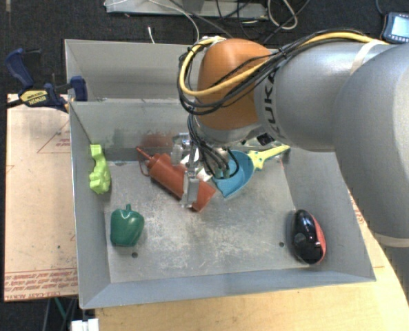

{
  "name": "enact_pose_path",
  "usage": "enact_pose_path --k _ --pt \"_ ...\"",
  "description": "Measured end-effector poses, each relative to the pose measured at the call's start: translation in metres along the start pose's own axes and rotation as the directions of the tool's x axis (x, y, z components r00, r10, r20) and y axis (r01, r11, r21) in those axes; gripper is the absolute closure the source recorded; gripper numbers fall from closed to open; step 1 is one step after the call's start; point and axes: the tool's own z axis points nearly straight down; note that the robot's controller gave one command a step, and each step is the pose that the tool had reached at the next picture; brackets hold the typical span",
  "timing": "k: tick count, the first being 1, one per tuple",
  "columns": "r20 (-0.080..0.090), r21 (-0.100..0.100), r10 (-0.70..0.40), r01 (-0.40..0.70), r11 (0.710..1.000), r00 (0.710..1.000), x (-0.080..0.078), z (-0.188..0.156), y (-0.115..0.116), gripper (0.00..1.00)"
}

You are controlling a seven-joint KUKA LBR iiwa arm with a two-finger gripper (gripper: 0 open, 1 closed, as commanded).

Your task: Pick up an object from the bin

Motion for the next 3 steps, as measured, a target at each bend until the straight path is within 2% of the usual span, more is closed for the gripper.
enact_pose_path --k 1,2,3 --pt "-0.003 -0.001 0.06 -0.06 0.998 0.998 0.01 -0.006 0.003 0.0" --pt "0.01 -0.004 0.058 -0.058 0.998 0.998 0.003 0.007 0.011 0.0" --pt "0.031 -0.006 0.006 -0.005 1.0 0.999 -0.003 0.062 0.014 0.0"
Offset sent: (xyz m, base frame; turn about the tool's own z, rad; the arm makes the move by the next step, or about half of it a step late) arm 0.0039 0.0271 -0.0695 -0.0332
